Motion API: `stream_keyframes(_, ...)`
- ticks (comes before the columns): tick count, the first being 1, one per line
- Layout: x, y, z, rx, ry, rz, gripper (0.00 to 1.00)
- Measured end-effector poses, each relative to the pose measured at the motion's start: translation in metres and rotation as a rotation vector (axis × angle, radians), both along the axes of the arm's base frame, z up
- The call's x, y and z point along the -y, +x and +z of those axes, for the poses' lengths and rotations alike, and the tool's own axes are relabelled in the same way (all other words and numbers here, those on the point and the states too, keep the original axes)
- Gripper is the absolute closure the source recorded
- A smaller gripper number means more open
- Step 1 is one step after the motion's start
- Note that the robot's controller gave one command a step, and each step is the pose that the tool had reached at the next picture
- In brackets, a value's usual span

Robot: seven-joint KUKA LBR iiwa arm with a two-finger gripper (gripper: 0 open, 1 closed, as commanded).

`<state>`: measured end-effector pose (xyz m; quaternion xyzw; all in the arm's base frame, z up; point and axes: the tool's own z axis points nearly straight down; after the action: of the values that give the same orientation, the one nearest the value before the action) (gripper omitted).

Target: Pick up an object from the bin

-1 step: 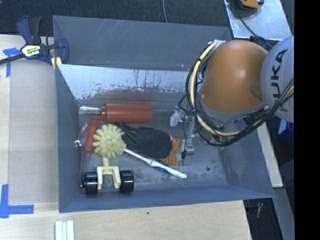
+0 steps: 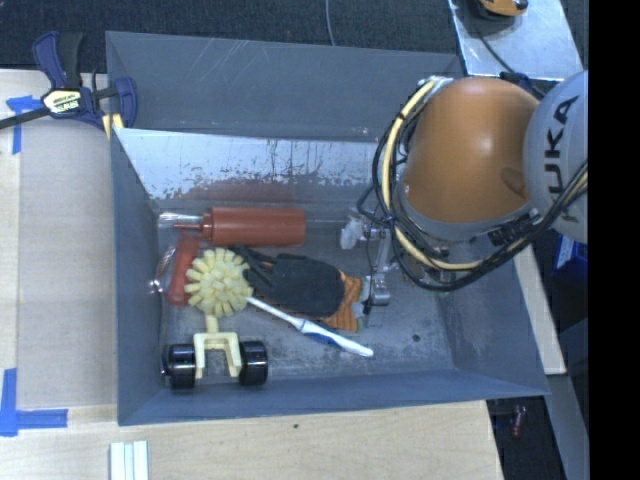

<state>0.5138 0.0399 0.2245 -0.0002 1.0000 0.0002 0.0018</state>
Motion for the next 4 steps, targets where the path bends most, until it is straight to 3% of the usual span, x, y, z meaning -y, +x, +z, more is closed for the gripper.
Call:
stream_keyframes(1, -0.015, 0.008, -0.045, 0.003, -0.001, 0.123, 0.00)
stream_keyframes(2, -0.023, -0.004, -0.118, 0.009, -0.002, 0.309, 0.00)
stream_keyframes(3, -0.043, -0.005, -0.150, 0.011, 0.001, 0.004, 1.00)
stream_keyframes(4, -0.043, -0.006, -0.151, 0.009, 0.001, 0.004, 0.00)
